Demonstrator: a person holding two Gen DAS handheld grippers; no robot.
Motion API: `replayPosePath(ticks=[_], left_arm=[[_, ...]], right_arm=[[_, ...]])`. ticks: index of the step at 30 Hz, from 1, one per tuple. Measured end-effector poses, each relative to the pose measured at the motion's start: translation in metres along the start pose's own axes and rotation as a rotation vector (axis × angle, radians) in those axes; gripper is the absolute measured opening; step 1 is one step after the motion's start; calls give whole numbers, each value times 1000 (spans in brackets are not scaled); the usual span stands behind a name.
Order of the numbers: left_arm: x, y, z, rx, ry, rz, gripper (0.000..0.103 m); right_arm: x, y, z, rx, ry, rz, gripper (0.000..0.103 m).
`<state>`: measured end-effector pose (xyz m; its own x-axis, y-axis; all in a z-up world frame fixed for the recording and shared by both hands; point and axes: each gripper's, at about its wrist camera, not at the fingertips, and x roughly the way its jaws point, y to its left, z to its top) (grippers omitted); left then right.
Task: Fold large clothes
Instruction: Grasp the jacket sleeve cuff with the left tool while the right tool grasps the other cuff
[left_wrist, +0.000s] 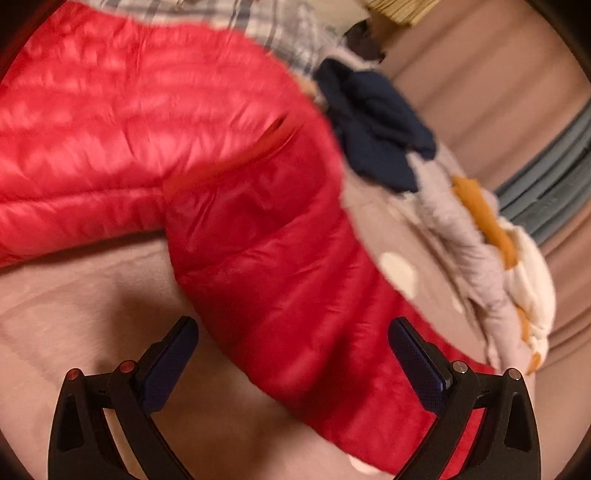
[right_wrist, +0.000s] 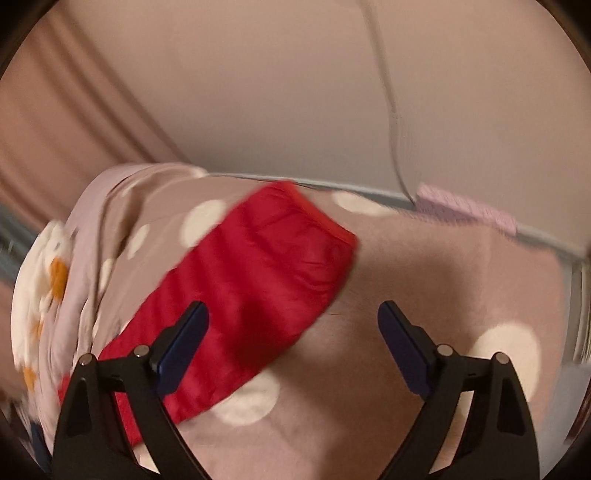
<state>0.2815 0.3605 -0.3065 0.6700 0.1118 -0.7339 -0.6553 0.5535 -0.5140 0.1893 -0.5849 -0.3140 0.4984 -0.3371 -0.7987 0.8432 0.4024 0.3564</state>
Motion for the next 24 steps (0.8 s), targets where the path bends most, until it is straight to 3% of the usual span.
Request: replayPosePath(ticks=[2, 5, 6, 7, 9, 11, 12, 13, 14, 16, 20, 24], left_arm=[[9, 6, 2, -36, -11, -11, 99], [13, 11, 7, -33, -58, -73, 98], [15, 12, 8, -34, -72, -64, 88], [16, 14, 10, -34, -82, -46, 70], [20, 12, 12, -12, -88, 20, 55], [19, 4, 10, 56, -95, 89, 46], [18, 0, 8, 86, -100, 127, 36], [17, -2, 6, 105, -108, 149, 26], [14, -6, 4, 128, -126, 176, 22], [7, -14, 2, 156, -149, 224, 12], [-16, -38, -7, 268, -220, 281, 10], [-36, -54, -9, 309, -246, 290, 10]], right_arm=[[11, -10, -4, 71, -2, 29, 95], [16, -6, -5, 58, -70, 51, 95], [18, -2, -4, 48, -86, 63, 95], [21, 1, -2, 46, -88, 87, 93], [29, 2, 0, 72, -104, 107, 78], [32, 4, 3, 85, -100, 107, 44], [38, 5, 5, 83, -89, 90, 37], [40, 5, 7, 71, -76, 76, 23], [40, 7, 9, 58, -62, 88, 13], [34, 10, 12, 57, -55, 117, 11], [3, 29, 20, -24, -110, 143, 10], [-33, 58, 25, -170, -172, 125, 10]])
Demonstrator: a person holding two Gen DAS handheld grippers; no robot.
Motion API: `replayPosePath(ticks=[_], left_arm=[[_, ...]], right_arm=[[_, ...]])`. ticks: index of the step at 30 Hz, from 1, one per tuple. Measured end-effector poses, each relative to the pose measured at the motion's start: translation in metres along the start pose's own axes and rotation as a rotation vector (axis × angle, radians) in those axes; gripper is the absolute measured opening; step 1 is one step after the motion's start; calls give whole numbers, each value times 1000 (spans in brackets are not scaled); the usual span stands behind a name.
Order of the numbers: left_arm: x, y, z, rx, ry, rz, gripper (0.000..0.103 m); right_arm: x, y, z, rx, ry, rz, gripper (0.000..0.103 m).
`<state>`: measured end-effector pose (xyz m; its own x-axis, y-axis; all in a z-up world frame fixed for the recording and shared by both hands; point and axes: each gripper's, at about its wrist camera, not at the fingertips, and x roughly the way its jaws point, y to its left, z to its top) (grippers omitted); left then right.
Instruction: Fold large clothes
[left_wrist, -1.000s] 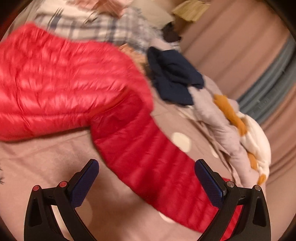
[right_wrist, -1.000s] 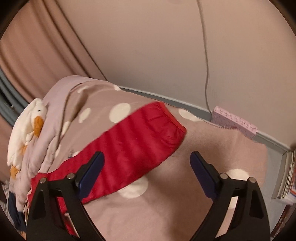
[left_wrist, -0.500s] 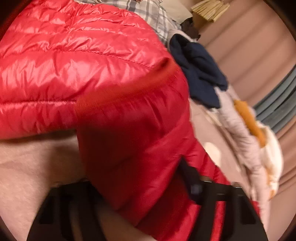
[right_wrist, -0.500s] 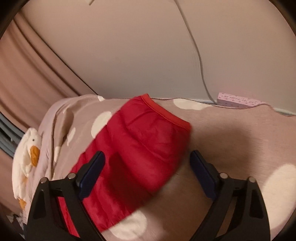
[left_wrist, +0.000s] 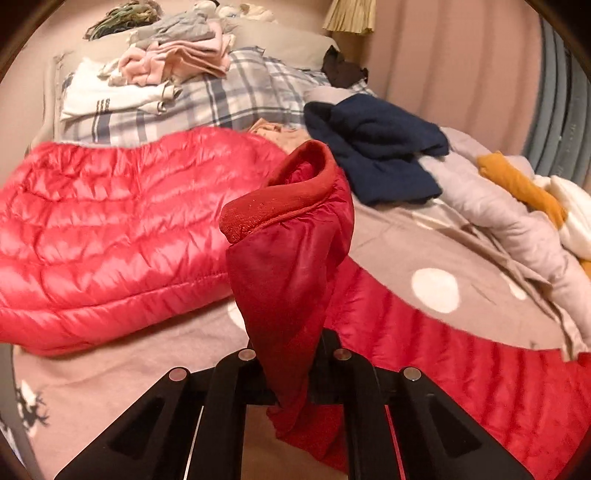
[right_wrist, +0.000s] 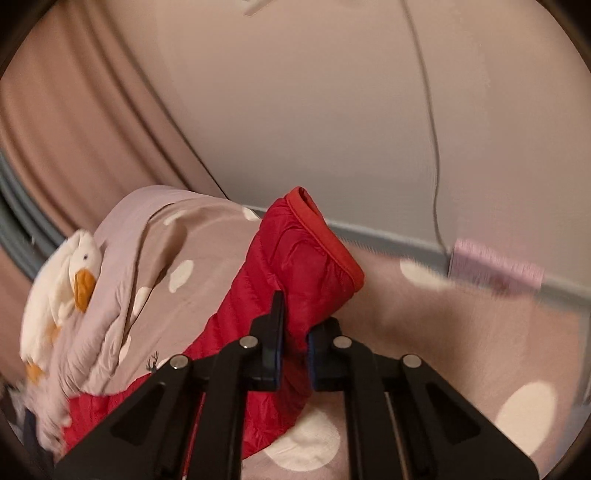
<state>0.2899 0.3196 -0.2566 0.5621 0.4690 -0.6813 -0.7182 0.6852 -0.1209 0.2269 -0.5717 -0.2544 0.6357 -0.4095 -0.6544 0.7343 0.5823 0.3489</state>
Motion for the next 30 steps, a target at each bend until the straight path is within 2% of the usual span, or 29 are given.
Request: replayPosePath(ticks=[6, 12, 18, 24, 28, 30], left_arm=[[-33, -17, 7, 87, -99, 22, 10], [-64, -23, 11, 104, -179, -8, 10], [-77, -18, 13, 95, -174, -20, 10], [-84, -9, 8, 127, -182, 12, 10], [-85, -10, 8, 132, -155, -1, 10], [-86, -12, 7, 133, -147, -6, 10]], right_arm=[[-29, 32, 5, -102, -49, 45, 10], [-63, 100, -6, -289, -109, 90, 10], [-92, 160, -28, -272, -123, 249, 9], [-109, 230, -74, -302, -69, 372, 9], [-129, 265, -121, -281, 37, 521, 10], [-142, 286, -152, -332, 91, 579, 16]])
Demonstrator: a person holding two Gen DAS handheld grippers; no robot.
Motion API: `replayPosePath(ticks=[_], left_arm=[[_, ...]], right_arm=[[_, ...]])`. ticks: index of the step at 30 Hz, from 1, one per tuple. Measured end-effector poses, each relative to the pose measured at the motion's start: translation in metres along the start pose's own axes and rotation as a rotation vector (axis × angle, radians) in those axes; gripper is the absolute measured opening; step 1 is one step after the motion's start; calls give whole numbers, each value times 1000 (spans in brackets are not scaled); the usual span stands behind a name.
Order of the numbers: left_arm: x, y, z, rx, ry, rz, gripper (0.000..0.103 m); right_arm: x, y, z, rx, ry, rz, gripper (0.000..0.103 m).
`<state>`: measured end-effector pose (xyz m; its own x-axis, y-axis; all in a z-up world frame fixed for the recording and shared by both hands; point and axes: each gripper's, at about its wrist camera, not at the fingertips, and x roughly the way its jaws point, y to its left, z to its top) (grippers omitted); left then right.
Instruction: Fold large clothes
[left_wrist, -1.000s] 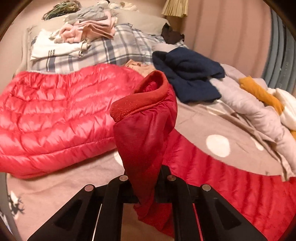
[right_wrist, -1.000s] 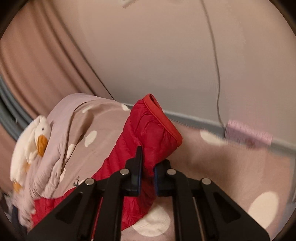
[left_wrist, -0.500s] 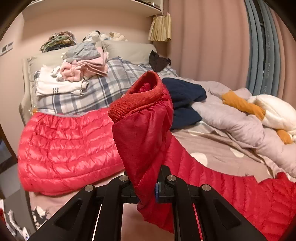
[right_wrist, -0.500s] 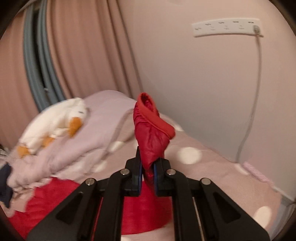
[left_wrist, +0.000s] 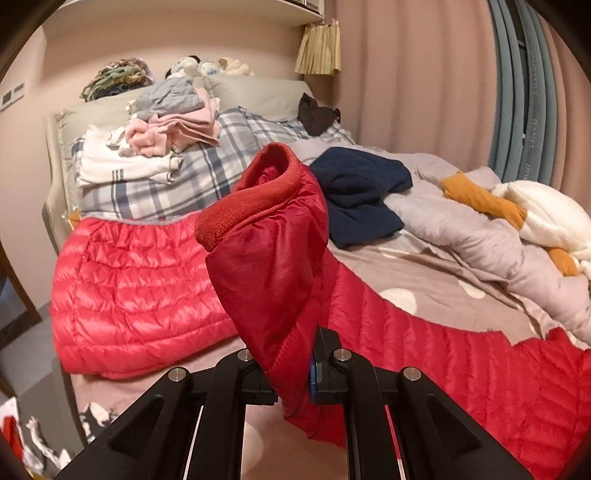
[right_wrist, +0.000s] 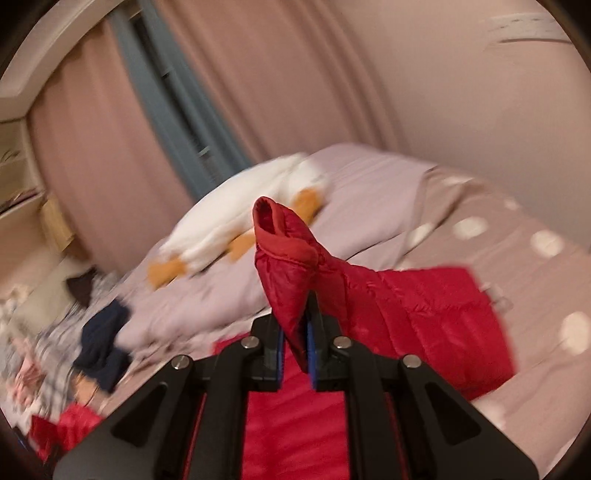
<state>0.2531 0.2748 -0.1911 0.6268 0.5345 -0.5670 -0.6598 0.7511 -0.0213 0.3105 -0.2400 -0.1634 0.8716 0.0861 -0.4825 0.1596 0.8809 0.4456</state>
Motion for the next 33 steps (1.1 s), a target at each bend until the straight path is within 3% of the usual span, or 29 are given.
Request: replayPosePath(ticks=[1, 2, 3, 6, 7, 10, 12, 16, 22, 25, 29, 33], left_arm=[[-1, -2, 0, 9, 0, 0, 10], [-2, -5, -1, 21, -1, -1, 10], [-3, -7, -1, 29, -2, -5, 10], [-8, -12, -2, 48, 1, -19, 10], [-10, -14, -2, 55, -6, -19, 10], [-15, -18, -1, 75, -29, -14, 10], [-15, -18, -1, 63, -18, -34, 10], [-14, -21, -1, 52, -9, -54, 10], [-9, -27, -6, 70, -22, -39, 10], [-3, -27, -5, 52, -13, -33, 10], [0, -28, -4, 56, -11, -24, 10], [-3, -27, -3, 59, -34, -15, 10]], right_arm=[[4, 15, -11, -35, 47, 31, 27], [8, 27, -18, -64, 83, 55, 50], [7, 42, -29, -108, 105, 98, 57], [-7, 64, -42, -221, 19, 88, 61], [-12, 69, -43, -253, 1, 85, 67], [-25, 59, -32, -266, -26, 87, 70], [-27, 44, -17, -262, -65, 31, 70], [-23, -22, 13, -171, -83, -163, 70], [-5, -163, 38, 69, 7, -392, 61], [7, -204, 31, 159, 51, -451, 50], [39, -215, 0, 227, 167, -418, 39], [86, -156, -44, 76, 306, -345, 31]])
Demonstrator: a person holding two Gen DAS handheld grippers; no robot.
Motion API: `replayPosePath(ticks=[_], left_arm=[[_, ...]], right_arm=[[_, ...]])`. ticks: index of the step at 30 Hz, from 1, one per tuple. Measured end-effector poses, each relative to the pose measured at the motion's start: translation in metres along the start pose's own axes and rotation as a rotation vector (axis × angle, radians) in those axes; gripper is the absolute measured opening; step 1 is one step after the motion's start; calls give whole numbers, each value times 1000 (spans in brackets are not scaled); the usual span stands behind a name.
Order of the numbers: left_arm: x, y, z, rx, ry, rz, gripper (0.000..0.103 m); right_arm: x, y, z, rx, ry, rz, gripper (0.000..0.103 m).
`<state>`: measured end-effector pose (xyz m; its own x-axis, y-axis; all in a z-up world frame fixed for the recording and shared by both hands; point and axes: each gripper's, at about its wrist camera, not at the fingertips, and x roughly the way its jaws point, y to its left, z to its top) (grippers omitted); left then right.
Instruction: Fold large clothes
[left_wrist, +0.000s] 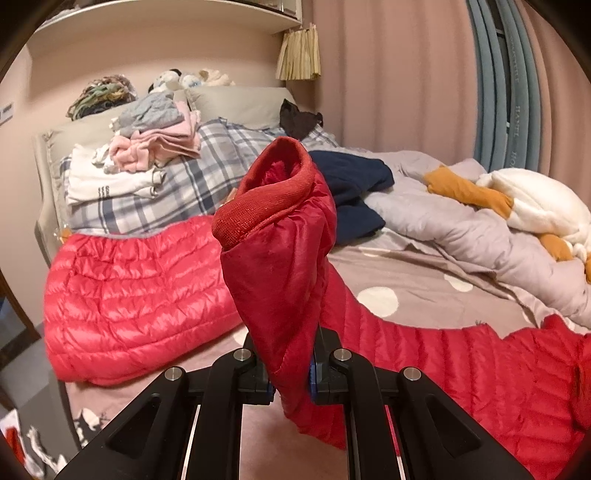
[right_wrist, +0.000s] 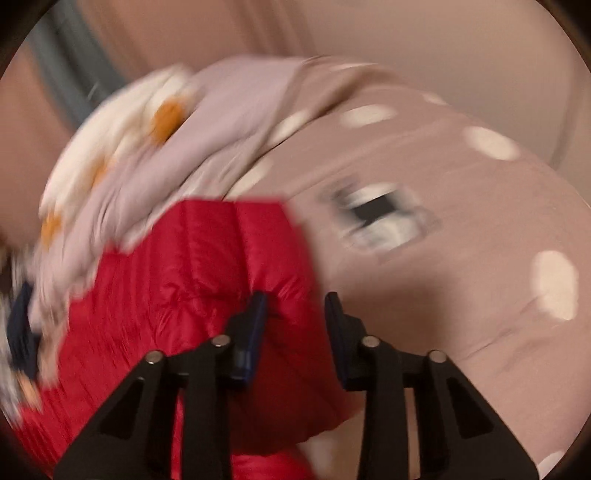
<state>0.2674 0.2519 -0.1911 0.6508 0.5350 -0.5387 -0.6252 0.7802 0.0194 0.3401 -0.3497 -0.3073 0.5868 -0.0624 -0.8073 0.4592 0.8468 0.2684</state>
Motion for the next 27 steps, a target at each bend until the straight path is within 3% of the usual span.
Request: replayPosePath(ticks=[3, 7, 11, 15, 20, 27], left_arm=[[-4, 2, 3, -1, -1, -9, 10], [-19, 5, 6, 17, -27, -23, 10], [-35, 10, 11, 16, -78, -10, 10], [-50, 6, 17, 5, -89, -28, 10], [-83, -21, 20, 66, -156, -31, 10], [-143, -79, 24, 109, -211, -156, 10]], right_arm=[[9, 74, -40, -208, 36, 65, 31], [11, 128, -74, -327, -12, -25, 32], [-8, 115, -64, -250, -31, 8, 29], [-43, 97, -44, -223, -116, -6, 30], [-92, 69, -20, -181, -209, 12, 30], [-165, 20, -9, -176, -290, 8, 30]])
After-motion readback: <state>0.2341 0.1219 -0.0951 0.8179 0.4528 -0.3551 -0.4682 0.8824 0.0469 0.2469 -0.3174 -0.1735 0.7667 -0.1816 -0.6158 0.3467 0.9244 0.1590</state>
